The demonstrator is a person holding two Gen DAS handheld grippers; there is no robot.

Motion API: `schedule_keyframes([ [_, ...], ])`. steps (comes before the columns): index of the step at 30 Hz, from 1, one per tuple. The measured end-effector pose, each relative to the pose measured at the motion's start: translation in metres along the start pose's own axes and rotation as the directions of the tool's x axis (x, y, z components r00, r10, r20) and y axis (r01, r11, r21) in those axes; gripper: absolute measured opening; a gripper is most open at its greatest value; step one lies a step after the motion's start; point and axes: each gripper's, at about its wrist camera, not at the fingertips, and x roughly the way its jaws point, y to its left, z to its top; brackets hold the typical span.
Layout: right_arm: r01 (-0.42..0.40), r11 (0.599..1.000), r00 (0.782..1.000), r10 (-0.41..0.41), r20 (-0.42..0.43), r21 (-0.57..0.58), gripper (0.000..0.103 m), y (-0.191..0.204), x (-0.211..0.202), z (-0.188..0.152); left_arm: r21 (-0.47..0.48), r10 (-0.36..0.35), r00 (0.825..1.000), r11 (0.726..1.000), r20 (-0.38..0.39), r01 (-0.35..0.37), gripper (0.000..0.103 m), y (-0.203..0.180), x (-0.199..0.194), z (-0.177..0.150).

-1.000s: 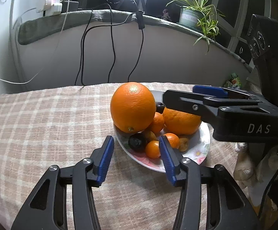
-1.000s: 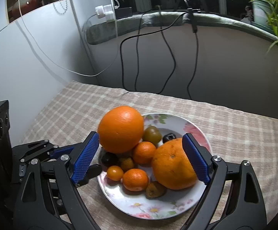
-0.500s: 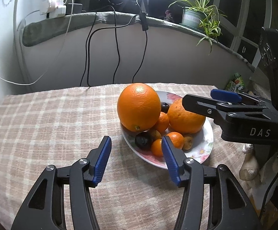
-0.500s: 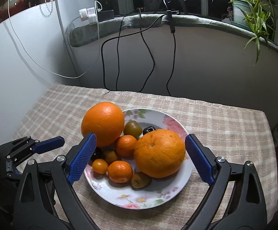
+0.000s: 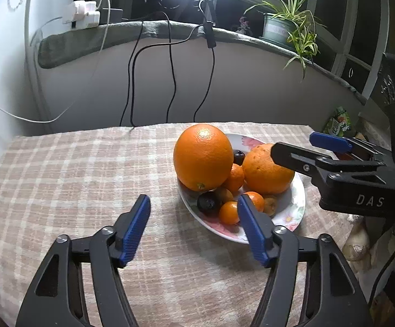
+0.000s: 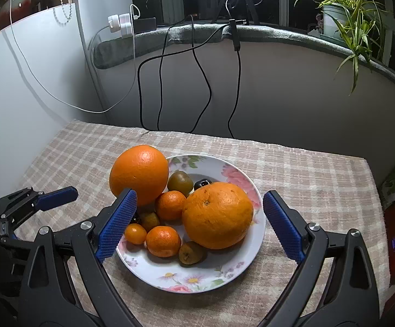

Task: Organize fruits

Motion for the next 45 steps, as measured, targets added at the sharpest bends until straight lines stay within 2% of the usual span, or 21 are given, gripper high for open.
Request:
schedule_keyframes([
  [7, 0.039, 0.999, 0.999, -0.039, 0.016, -0.011, 0.096, 0.0, -0.008, -0.006, -0.002, 0.025, 1.0, 1.0, 0.001, -0.025, 0.071, 0.001, -0.003, 0.0],
  [11, 0.055, 0.998, 0.998, -0.055, 0.024, -0.01, 0.102, -0.001, -0.012, -0.011, 0.002, 0.04, 0.999, 0.999, 0.002, -0.04, 0.072, -0.001, -0.005, 0.0],
  [21, 0.09, 0.994, 0.995, -0.093, 0.042, 0.054, 0.102, -0.015, -0.025, -0.023, 0.004, 0.075, 0.997, 0.997, 0.019, -0.076, 0.072, -0.001, -0.012, 0.0],
  [24, 0.094, 0.993, 0.995, -0.096, 0.04, 0.065, 0.102, -0.017, -0.027, -0.028, 0.006, 0.078, 0.997, 0.997, 0.022, -0.078, 0.073, -0.001, -0.013, 0.0],
  [27, 0.096, 0.993, 0.994, -0.098, 0.037, 0.065, 0.102, -0.017, -0.027, -0.03, 0.004, 0.082, 0.996, 0.997, 0.026, -0.082, 0.079, -0.001, -0.014, 0.0],
  [45, 0.092, 0.994, 0.996, -0.093, 0.018, 0.06, 0.103, -0.01, -0.022, -0.036, 0.009, 0.101, 0.994, 0.995, 0.046, -0.102, 0.079, 0.001, -0.016, -0.002],
])
